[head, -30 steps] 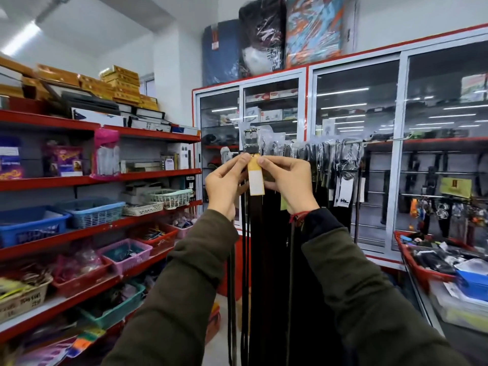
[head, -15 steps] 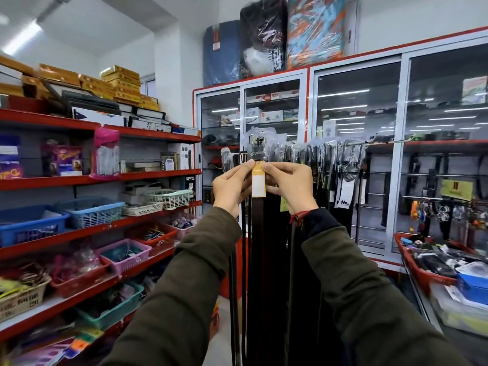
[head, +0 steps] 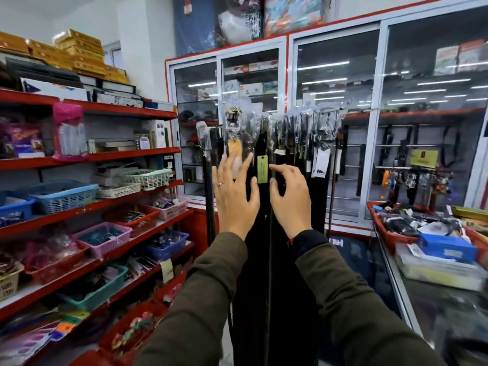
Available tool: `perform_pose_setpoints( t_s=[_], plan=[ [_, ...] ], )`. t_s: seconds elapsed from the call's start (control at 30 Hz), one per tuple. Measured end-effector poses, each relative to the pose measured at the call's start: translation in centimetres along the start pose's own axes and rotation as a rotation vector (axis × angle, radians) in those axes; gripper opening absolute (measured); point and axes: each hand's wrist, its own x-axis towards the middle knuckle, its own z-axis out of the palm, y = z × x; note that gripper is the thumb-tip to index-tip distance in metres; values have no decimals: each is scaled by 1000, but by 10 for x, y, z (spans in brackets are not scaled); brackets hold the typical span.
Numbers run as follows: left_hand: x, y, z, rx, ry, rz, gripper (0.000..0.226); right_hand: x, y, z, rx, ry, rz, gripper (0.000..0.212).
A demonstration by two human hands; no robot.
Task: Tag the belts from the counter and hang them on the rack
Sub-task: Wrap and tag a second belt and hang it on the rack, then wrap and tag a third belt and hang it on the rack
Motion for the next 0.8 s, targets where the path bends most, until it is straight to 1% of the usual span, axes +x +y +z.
perform_pose_setpoints(
  t_s=[0.1, 0.2, 0.27, 0.5, 0.67, 0.8],
  plan=[
    [-29, 12, 20, 28, -93, 98, 51, -22, 28, -15, -140, 31, -9, 37],
    [-58, 26, 42, 34, -175, 140, 53, -48, 58, -36, -320, 12, 10, 47],
    [-80, 37, 57, 19, -234, 167, 54, -65, 78, -53, -384, 5, 36, 50],
    [-164, 89, 112, -107, -474, 194, 57, -134, 140, -120, -591, -38, 202, 49],
    [-222, 130, 146, -224, -667, 217, 56, -186, 180, -178, -775, -106, 368, 54],
    [-265, 163, 173, -307, -836, 275, 56, -229, 208, -226, -863, -174, 519, 52]
  ],
)
